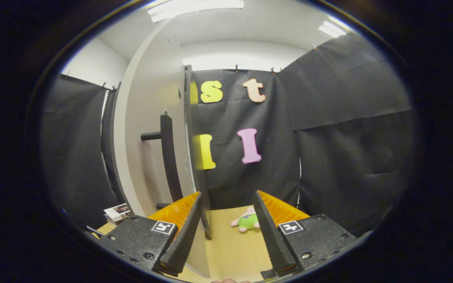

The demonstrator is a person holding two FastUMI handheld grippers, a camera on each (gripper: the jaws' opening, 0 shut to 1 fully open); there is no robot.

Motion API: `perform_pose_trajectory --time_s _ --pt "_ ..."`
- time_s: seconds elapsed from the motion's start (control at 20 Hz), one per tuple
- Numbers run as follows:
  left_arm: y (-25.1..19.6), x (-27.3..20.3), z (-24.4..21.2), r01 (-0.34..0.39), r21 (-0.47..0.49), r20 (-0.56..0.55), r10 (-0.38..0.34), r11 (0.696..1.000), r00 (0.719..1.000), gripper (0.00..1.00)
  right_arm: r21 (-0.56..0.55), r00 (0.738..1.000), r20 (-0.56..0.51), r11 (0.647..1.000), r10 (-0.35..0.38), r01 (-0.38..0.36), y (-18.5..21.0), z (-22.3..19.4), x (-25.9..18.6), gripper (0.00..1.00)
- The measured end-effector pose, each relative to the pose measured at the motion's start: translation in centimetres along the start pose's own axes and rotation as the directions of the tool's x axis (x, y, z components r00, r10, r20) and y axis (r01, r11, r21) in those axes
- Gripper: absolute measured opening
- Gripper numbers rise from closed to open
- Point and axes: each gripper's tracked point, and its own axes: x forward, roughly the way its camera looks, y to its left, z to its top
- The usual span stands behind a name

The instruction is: Open the cabinet door with the right hand, grasp the bottle in the cabinet with the left hand and place it on the coaster, then close the cabinet door with the right hand.

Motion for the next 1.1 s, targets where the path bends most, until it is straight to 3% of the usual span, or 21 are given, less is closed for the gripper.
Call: perform_pose_trajectory --time_s 0.15,0.2,0.4,0.6,0.7,0.75,0.9,1.1 --pt "0.2 0.0 0.4 0.005 0.009 0.010 -0.005 1.000 1.000 0.84 -0.001 1.000 0.000 1.000 0.002 -0.002 0.0 0.0 -0.1 0.81" --pt "0.2 -0.3 0.8 0.009 0.010 0.022 -0.009 1.000 1.000 0.99 0.000 1.000 0.001 1.000 0.002 -0.002 0.0 0.1 -0.1 0.81" --pt "0.4 -0.9 2.8 0.016 0.026 0.058 -0.017 1.000 0.998 0.96 0.006 1.000 0.007 1.000 0.005 -0.005 0.0 0.0 -0.1 0.81" --pt "1.4 -3.7 8.2 0.020 -0.034 0.134 -0.015 0.999 0.991 0.96 0.007 1.000 0.015 1.000 0.004 -0.004 -0.1 0.0 -0.1 0.81" --pt "1.3 -5.0 12.3 0.058 -0.052 0.168 -0.049 0.997 0.985 0.96 0.010 1.000 0.023 1.000 0.005 -0.005 -0.1 -0.2 -0.1 0.81" --pt "1.3 -5.5 14.3 0.085 -0.042 0.173 -0.076 0.996 0.982 1.00 0.015 1.000 0.027 1.000 0.007 -0.007 -0.1 -0.2 -0.1 0.81" --pt "-0.1 -6.8 18.1 0.198 -0.048 0.149 -0.190 0.979 0.971 0.96 0.034 0.999 0.035 0.999 0.016 -0.018 0.0 -0.1 0.0 0.81" --pt "1.0 -8.7 22.6 0.213 -0.064 0.153 -0.202 0.975 0.967 0.96 0.023 0.998 0.057 0.999 0.038 -0.039 0.1 0.4 0.0 0.82"
